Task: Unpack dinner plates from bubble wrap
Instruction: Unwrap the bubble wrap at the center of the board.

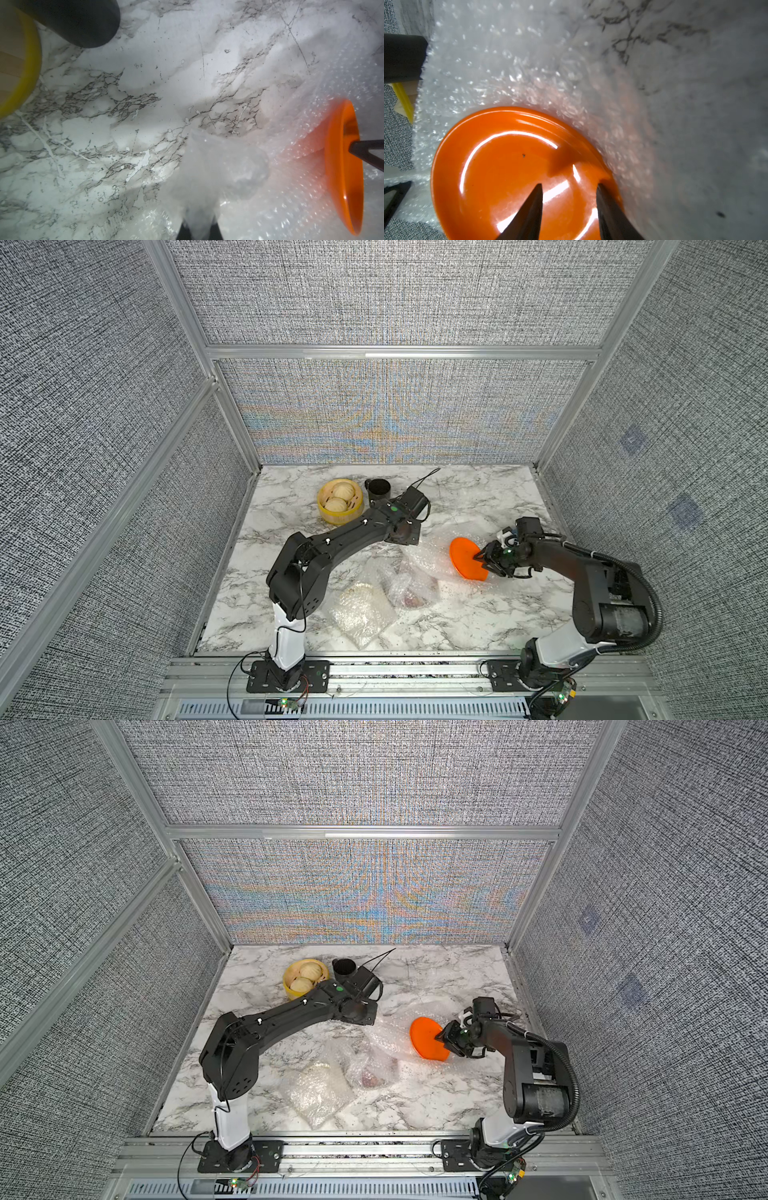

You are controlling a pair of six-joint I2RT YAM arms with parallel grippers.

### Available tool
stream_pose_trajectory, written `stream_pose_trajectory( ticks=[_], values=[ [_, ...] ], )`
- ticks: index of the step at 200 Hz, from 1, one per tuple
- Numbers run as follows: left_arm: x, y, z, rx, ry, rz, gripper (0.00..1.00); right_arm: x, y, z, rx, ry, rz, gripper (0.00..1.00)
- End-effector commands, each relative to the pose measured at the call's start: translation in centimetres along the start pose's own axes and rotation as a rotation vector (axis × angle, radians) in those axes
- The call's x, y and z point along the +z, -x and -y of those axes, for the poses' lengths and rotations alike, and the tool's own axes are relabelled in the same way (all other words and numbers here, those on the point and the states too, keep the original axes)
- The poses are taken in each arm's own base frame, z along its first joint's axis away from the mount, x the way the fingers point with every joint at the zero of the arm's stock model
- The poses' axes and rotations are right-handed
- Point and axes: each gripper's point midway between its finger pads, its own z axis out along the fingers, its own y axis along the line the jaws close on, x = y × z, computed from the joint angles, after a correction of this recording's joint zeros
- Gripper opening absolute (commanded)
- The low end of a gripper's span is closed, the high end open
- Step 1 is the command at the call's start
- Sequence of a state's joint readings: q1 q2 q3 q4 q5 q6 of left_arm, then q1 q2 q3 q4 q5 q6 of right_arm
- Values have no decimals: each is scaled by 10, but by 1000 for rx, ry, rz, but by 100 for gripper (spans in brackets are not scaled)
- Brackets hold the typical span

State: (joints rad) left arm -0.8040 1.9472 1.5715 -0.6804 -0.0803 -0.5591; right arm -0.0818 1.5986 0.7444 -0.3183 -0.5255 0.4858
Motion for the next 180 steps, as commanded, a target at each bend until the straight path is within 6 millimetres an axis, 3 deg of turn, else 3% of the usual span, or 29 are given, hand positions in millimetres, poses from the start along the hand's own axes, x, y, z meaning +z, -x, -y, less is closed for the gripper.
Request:
stream_pose_trajectory(
  ticks=[1, 33, 51, 81, 114, 136, 146, 180],
  values=[
    [0, 5, 1, -46, -5, 6, 3, -3, -15, 47, 46, -233, -21, 47],
    [-16, 4, -2, -49, -8, 10, 57, -17, -4, 13, 2, -116, 39, 52],
    [-30, 4, -3, -38, -7, 10, 76, -32, -2, -13, -51, -74, 59, 55],
    [-37, -1, 3, -29, -44, -25, 78, -57, -2, -38, -103, -40, 104, 59],
    [-26, -3, 15, -37, -84, -64, 79, -74, 19, -36, -143, -118, 155, 69],
    [-18, -2, 16, -36, -80, -83, 76, -66, 39, -30, -121, -141, 138, 77],
    [-16, -1, 16, -34, -80, -84, 76, -65, 56, -36, -117, -133, 144, 80],
    [-13, 5, 13, -38, -82, -77, 75, -50, 90, -42, -125, -148, 152, 81]
  ],
)
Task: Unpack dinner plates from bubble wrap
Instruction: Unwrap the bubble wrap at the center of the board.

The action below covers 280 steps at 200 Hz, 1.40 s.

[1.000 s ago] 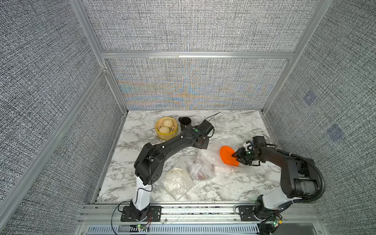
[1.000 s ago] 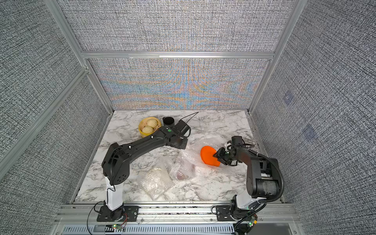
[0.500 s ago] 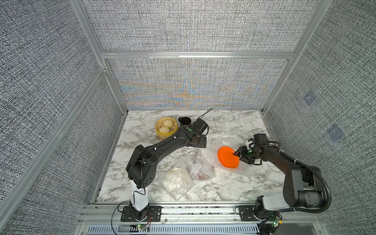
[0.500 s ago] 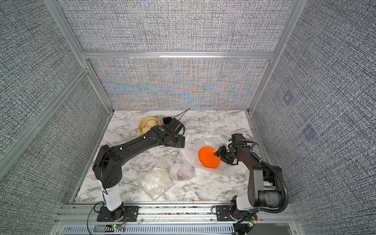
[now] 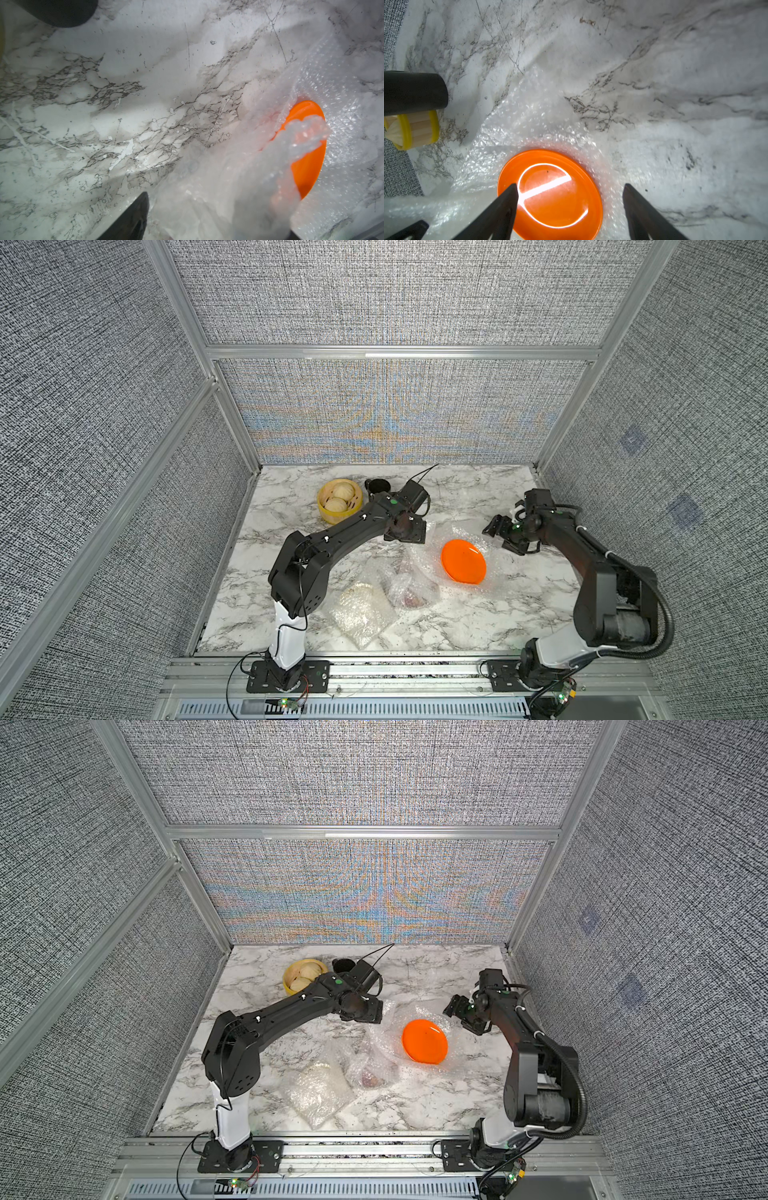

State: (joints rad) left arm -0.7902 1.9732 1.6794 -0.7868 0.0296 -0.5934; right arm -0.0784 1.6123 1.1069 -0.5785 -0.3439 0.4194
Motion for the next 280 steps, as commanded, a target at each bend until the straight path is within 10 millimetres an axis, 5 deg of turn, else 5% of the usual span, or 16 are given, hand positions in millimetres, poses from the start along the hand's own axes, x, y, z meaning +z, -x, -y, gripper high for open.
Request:
stream_pose_trajectory(
  ticks=[1, 61, 80, 120, 146, 185, 202, 219, 227, 280],
  values=[
    [0, 3, -2, 8, -6, -2, 75, 10, 16, 0, -20, -19, 1, 81],
    [0, 13, -7, 0, -31, 5, 73, 34, 23, -33, -184, 99, -73, 78],
    [14, 10, -13, -1, -18, -20, 73, 40, 17, -37, -199, 130, -116, 77],
    [18, 16, -17, 3, -21, -19, 72, 47, 5, -39, -220, 143, -180, 64],
    [19, 20, -17, 9, -26, -18, 72, 48, -2, -38, -234, 139, -198, 45],
    [21, 27, -14, 24, -33, -11, 71, 39, -8, -20, -213, 69, -187, 0],
    [24, 31, -11, 27, -42, -8, 71, 27, -9, 0, -145, 1, -157, 2],
    [27, 34, -9, 33, -39, -18, 71, 13, -7, 10, -139, -29, -108, 44],
    [28, 33, -9, 38, -40, -22, 71, 10, -5, 14, -150, -51, -102, 54],
    [30, 25, -15, 50, -22, -39, 71, 41, 1, -1, -148, 73, -228, 71]
  ],
)
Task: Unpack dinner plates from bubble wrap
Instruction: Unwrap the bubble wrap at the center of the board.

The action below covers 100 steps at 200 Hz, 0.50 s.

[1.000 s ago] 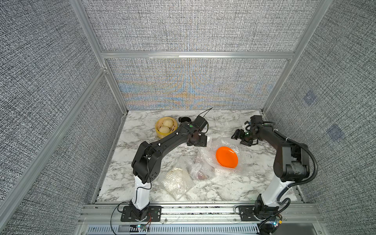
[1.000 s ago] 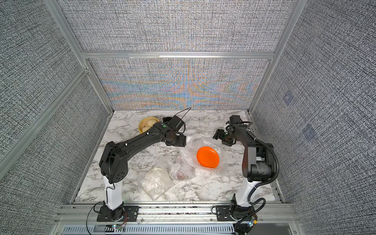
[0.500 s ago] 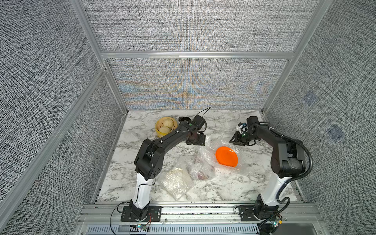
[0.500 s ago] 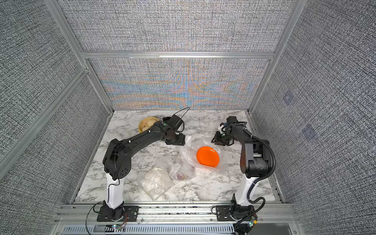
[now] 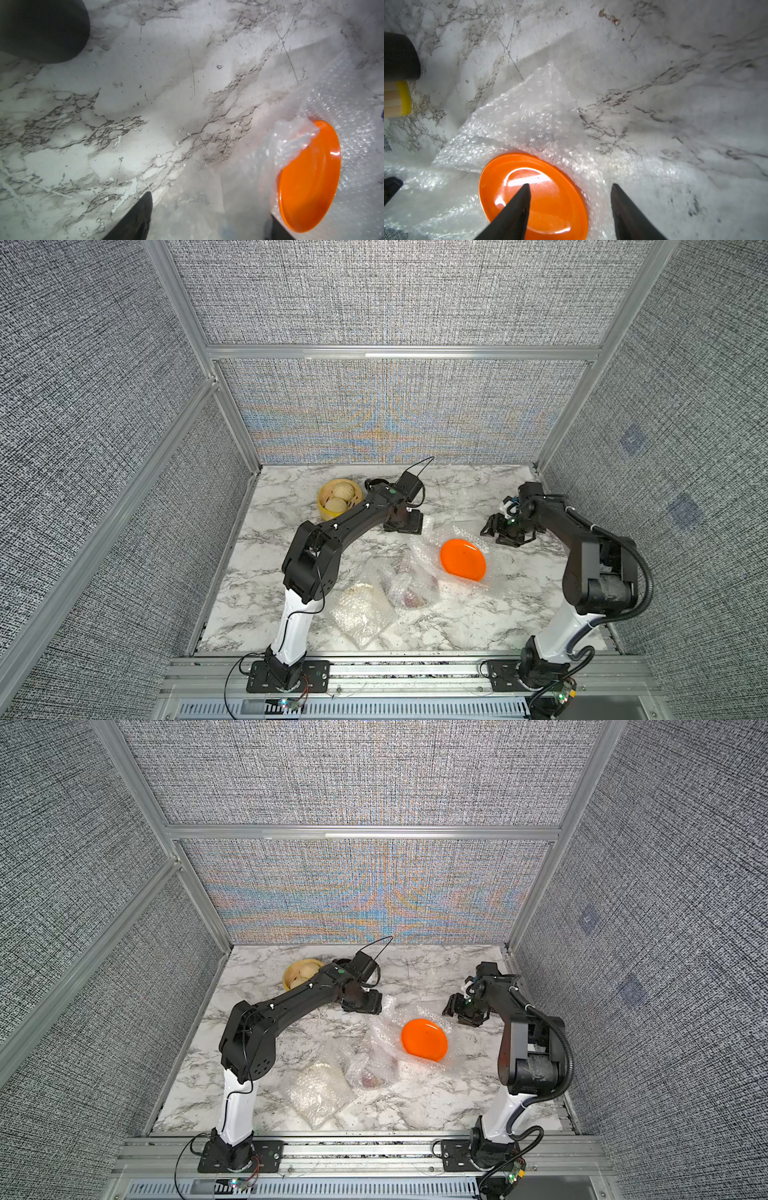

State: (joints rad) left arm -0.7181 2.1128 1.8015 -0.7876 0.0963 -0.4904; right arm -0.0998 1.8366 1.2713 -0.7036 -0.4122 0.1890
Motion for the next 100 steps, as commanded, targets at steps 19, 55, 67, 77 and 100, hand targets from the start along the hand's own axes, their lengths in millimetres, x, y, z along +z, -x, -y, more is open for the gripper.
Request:
stream_pose_trajectory(
  ticks=[19, 55, 67, 77, 100],
  values=[
    [0, -4, -2, 16, 2, -11, 71, 15, 8, -14, -31, 98, -59, 73],
    [5, -5, -4, 23, 6, -20, 71, 26, 12, -50, -95, 238, -90, 73],
    [7, -4, -3, 25, 2, -24, 71, 31, 10, -59, -111, 249, -108, 71],
    [9, -3, -2, 26, 1, -28, 71, 36, 8, -59, -111, 240, -117, 68],
    [11, 3, 0, 28, -4, -26, 71, 34, 6, -48, -84, 186, -96, 41]
  ],
)
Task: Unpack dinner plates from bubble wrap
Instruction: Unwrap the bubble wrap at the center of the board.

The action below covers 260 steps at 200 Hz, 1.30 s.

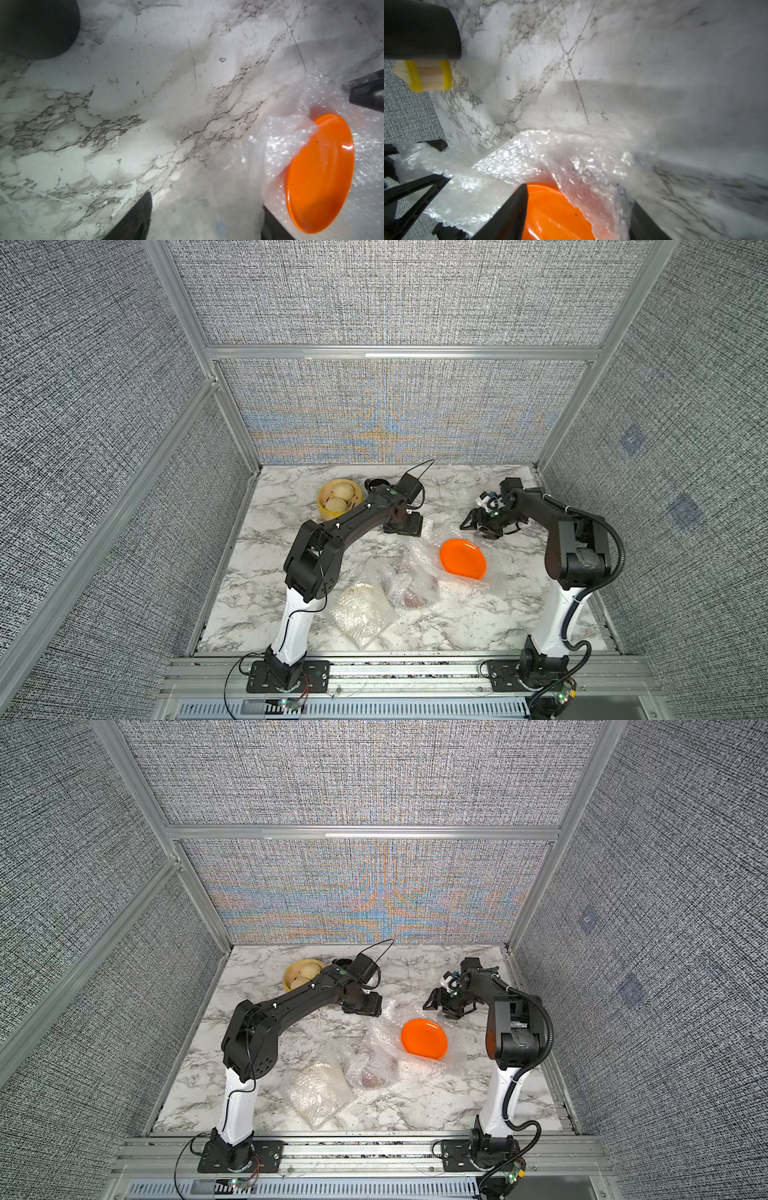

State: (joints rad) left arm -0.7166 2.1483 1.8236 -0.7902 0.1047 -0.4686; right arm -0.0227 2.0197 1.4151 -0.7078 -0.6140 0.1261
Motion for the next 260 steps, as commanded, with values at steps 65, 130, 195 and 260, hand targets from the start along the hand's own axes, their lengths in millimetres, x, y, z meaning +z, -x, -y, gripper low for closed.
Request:
stream_pose_trajectory(
  ticks=[65, 130, 195, 260],
  values=[
    [7, 32, 36, 41, -124, 21, 74, -82, -51, 68, 338, -249, 241, 0],
    [12, 49, 63, 96, -180, 29, 100, -82, -142, 44, 459, -228, 270, 44],
    [-23, 29, 47, 81, -142, 38, 100, -96, -81, -57, -246, -251, 238, 68],
    [-34, 13, 46, 32, -169, 27, 99, -63, -32, -61, -557, -281, 21, 64]
  ],
)
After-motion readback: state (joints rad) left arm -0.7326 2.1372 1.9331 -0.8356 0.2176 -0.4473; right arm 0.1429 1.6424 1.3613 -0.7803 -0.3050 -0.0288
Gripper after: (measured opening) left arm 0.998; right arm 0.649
